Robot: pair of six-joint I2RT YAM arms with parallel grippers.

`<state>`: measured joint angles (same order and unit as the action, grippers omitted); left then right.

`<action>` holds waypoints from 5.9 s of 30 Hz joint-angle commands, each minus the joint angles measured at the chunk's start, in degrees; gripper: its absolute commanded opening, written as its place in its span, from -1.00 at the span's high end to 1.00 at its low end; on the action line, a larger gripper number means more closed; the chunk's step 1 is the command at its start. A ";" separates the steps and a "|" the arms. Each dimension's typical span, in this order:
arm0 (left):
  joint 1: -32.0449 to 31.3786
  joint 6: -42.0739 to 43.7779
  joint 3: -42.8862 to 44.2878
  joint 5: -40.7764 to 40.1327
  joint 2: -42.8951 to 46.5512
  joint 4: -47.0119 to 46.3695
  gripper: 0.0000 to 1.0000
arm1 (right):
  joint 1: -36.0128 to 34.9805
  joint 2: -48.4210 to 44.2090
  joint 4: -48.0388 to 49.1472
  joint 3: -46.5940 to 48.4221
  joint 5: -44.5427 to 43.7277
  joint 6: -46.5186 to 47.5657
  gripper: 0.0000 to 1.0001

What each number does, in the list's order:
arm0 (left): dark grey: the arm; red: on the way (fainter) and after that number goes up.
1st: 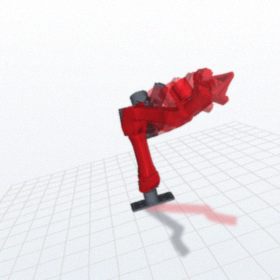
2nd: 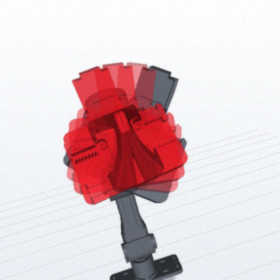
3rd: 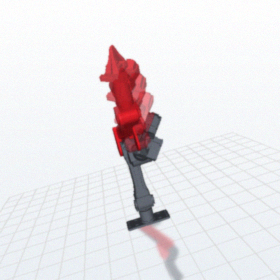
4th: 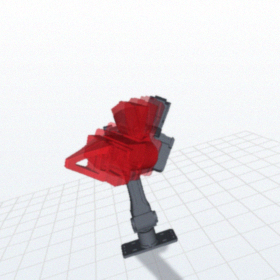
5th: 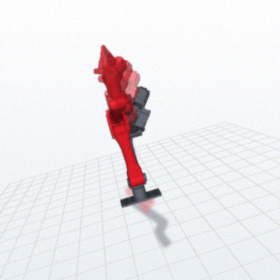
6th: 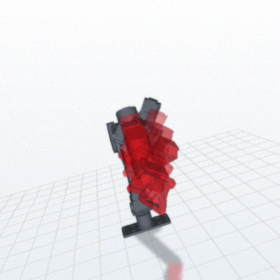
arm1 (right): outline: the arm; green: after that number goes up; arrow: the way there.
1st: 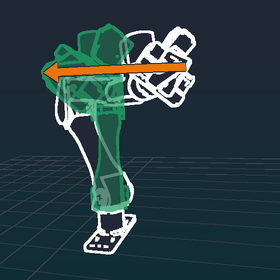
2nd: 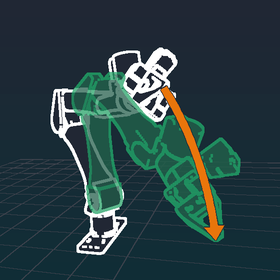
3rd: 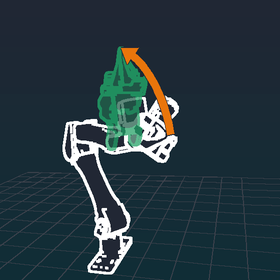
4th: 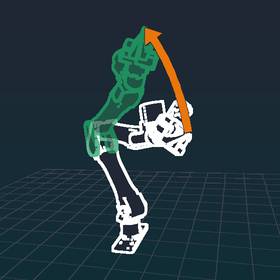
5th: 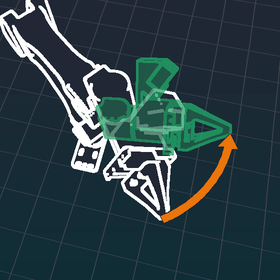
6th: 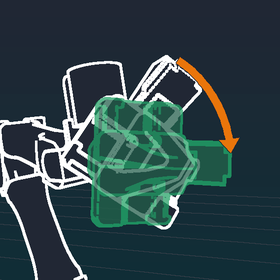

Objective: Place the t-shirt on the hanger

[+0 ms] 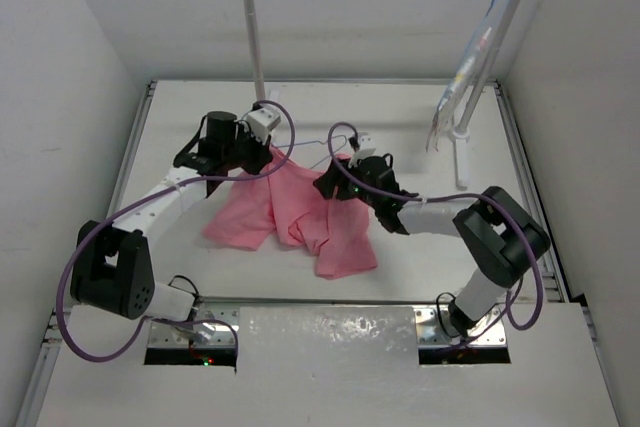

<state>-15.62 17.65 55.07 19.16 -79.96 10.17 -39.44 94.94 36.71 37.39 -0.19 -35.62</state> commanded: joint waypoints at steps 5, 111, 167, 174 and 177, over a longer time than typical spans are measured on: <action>0.94 -0.34 1.71 -0.08 0.86 -1.82 1.00 | 4.99 7.89 3.00 6.55 1.94 -13.95 -0.18; 8.15 6.35 -5.94 34.28 6.93 -9.21 1.00 | -9.34 22.58 40.20 2.96 1.86 -7.98 -0.20; 0.52 28.76 -6.81 11.44 8.24 4.68 1.00 | 2.98 -16.54 5.57 -15.08 -14.68 18.97 1.00; -5.39 27.09 -6.99 20.55 8.07 3.10 1.00 | -2.75 -18.03 -3.47 -5.14 0.35 32.80 1.00; -5.39 27.26 -6.03 23.55 7.98 3.36 1.00 | -2.40 -18.65 -7.60 -2.50 8.34 34.73 0.85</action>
<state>-20.64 45.60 47.55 37.56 -72.31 16.51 -42.00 78.50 33.19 30.89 -2.37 -7.11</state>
